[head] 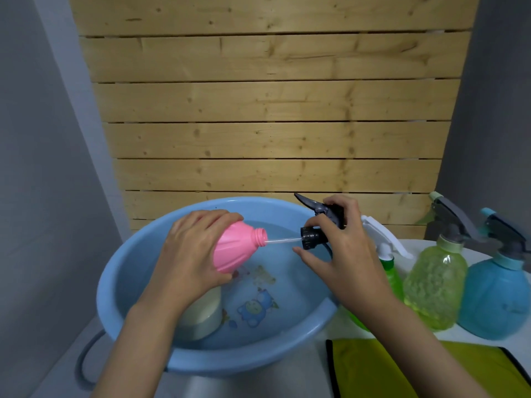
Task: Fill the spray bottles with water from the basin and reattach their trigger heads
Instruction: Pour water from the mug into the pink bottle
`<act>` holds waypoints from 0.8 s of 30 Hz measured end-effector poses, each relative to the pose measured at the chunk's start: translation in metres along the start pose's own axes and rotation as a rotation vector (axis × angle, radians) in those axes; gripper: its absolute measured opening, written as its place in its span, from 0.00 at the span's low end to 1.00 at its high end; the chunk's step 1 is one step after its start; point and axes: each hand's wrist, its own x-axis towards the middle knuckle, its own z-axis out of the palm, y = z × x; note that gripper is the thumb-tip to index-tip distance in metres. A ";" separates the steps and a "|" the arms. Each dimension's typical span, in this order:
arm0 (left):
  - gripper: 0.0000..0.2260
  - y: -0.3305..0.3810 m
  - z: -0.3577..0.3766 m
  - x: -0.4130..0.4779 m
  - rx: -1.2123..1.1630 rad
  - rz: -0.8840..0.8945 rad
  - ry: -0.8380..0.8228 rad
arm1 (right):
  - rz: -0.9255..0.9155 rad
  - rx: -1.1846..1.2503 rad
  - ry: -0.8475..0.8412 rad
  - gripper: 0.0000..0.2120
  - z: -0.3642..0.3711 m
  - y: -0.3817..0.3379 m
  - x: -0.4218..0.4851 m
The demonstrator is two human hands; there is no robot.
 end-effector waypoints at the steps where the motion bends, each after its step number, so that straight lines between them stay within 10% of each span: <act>1: 0.38 0.001 0.000 0.000 -0.008 0.003 0.005 | 0.010 -0.001 0.005 0.13 -0.002 0.001 -0.002; 24: 0.38 -0.002 0.004 0.004 0.063 -0.021 0.038 | 0.265 -0.202 -0.020 0.14 -0.109 0.034 -0.051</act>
